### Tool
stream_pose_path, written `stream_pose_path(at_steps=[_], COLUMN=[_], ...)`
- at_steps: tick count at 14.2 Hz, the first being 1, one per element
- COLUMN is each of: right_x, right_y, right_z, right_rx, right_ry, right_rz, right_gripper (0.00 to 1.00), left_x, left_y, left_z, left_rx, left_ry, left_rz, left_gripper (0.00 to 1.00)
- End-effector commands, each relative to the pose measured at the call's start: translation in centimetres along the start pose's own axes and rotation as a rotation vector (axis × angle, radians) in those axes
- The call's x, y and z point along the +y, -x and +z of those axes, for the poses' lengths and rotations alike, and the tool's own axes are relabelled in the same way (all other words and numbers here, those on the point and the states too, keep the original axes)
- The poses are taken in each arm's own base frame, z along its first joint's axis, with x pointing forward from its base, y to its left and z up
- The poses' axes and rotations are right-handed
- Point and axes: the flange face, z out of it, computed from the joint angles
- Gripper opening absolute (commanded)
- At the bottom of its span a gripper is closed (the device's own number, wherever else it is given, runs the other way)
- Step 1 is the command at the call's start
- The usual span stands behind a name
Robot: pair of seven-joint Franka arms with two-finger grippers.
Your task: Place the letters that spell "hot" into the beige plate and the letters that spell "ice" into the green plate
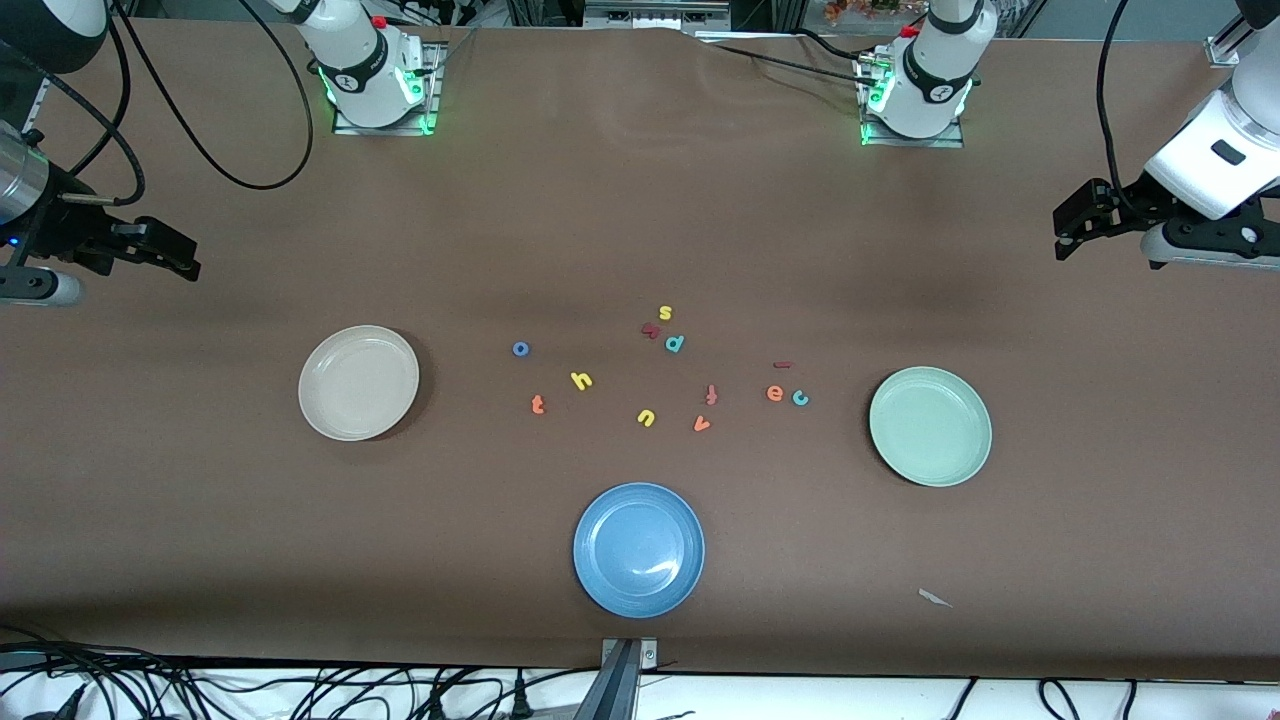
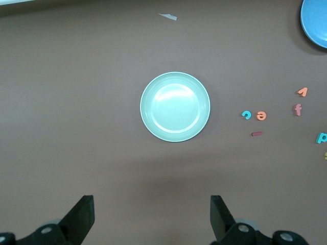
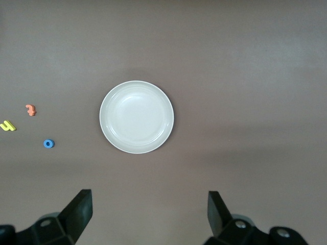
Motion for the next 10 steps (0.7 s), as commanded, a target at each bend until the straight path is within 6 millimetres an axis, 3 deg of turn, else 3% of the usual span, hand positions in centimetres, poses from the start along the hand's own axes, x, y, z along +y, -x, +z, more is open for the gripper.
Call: stream_pose_path(at_steps=[1,10], right_x=[-0.29,-0.49], right_y=[0.08,0.03], right_z=[-0.71,-0.64], right_rx=[-0.006,-0.006], right_ry=[-0.018,-0.020], right_rz=[-0.009,-0.006], right_gripper=[1.00,1.00], left_x=[-0.08,0.40], left_y=[-0.14,-0.27], left_z=[-0.20,-0.11], left_rx=[-0.007,-0.015], left_ry=[-0.001,-0.003], left_rz=[0.020,0.018], left_gripper=[1.00,1.00])
